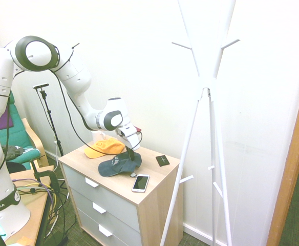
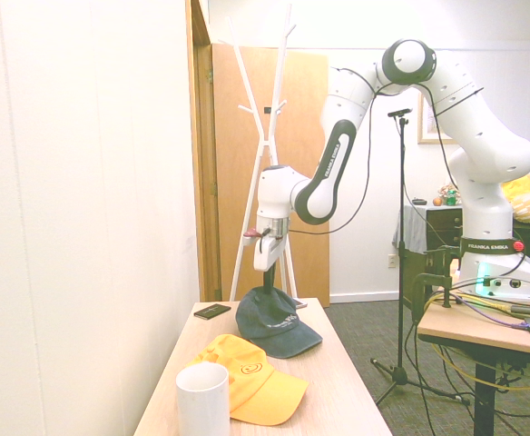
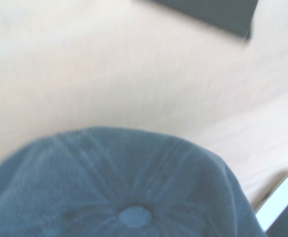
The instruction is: Hang the cap
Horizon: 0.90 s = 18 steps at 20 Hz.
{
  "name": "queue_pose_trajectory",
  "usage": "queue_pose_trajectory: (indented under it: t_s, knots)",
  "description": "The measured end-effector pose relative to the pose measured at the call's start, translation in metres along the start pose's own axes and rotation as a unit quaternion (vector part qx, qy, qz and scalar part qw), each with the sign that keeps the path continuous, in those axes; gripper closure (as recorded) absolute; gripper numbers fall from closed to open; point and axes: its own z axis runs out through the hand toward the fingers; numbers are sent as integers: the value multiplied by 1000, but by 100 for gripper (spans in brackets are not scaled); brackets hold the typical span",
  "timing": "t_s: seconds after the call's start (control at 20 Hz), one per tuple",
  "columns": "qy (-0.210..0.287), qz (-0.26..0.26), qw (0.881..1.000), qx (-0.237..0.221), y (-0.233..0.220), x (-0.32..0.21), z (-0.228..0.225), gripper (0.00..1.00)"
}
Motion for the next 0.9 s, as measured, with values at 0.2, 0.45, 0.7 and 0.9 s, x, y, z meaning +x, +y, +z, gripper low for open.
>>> queue_pose_trajectory:
  t_s: [0.2, 0.45, 0.7, 0.9]
  knots:
    - [20, 10, 1000, 3, -16, 28, -92, 100]
    - [98, -4, 995, -18, -10, 64, -211, 100]
    - [197, 29, 978, -53, 21, 110, -351, 100]
    - [252, 53, 963, -82, 53, 152, -436, 100]
